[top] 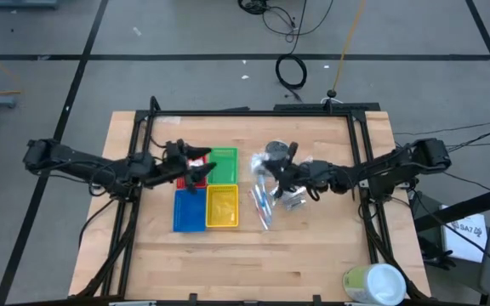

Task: Pick & Place Travel size toiletries
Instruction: Put the white cotton pack into the red bin

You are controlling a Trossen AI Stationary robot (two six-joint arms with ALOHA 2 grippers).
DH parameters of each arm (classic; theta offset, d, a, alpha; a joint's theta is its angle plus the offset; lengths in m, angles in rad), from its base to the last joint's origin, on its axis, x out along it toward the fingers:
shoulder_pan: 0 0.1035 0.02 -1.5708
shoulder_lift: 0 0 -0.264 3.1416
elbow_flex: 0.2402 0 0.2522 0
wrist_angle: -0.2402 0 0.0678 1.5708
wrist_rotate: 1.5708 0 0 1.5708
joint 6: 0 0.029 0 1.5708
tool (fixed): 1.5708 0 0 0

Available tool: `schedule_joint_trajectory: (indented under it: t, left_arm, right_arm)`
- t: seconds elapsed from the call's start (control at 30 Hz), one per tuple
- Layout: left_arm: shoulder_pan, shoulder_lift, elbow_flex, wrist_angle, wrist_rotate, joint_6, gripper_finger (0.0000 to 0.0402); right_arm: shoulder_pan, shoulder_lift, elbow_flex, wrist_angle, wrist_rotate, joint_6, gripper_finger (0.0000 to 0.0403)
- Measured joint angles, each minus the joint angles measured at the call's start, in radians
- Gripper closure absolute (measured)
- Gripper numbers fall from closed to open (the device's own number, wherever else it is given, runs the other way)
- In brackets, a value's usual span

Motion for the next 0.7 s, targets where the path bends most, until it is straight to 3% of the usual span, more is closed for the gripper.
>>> schedule_joint_trajectory:
  t: [0.23, 0.47, 0.7]
  left_arm:
    - [0.024, 0.189, 0.302, -0.335, -0.008, -0.089, 0.0142]
    - [0.054, 0.324, 0.441, -0.397, -0.002, -0.223, 0.0140]
    - [0.056, 0.439, 0.495, -0.398, 0.024, -0.238, 0.0146]
  right_arm:
    - [-0.015, 0.031, 0.000, 0.120, 0.115, -0.119, 0.0402]
    - [0.004, 0.029, 0.001, 0.177, 0.116, -0.144, 0.0402]
    - [0.027, 0.029, 0.001, 0.178, 0.115, -0.155, 0.0403]
